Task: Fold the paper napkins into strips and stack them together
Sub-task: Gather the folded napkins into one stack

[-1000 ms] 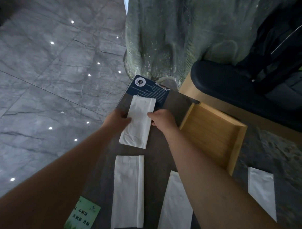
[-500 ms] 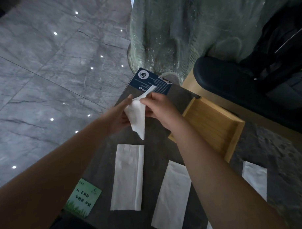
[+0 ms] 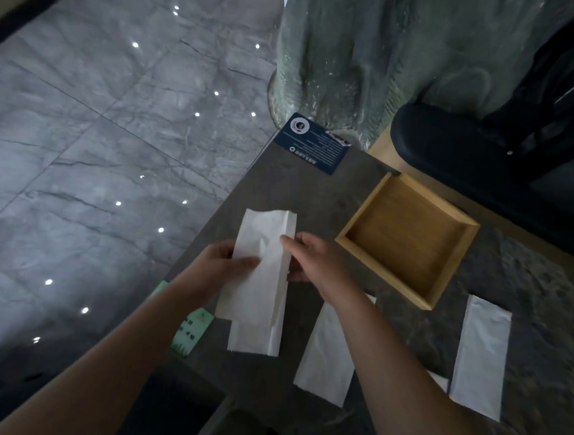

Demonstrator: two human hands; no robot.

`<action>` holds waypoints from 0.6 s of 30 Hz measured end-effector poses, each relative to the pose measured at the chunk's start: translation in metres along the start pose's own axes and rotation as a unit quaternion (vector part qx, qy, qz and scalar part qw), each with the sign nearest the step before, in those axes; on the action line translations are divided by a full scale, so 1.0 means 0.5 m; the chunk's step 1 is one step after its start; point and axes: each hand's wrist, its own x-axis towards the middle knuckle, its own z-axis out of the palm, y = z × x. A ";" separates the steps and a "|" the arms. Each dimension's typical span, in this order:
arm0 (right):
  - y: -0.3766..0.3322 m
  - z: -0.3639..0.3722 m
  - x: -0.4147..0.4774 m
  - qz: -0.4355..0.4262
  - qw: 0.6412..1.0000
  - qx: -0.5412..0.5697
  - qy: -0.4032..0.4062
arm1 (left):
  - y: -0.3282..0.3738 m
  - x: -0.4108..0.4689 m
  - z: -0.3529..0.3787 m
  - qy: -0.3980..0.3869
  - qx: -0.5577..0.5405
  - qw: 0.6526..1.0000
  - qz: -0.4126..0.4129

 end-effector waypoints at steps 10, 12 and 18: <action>0.114 0.021 0.004 -0.013 0.988 -0.143 0.061 | -0.124 -0.045 0.050 0.023 0.076 0.996 -0.051; 0.122 0.017 0.004 -0.018 0.985 -0.161 0.067 | -0.133 -0.043 0.054 0.045 0.094 0.993 -0.053; 0.139 0.026 0.005 -0.014 0.982 -0.170 0.076 | -0.139 -0.038 0.048 0.078 0.120 0.989 -0.047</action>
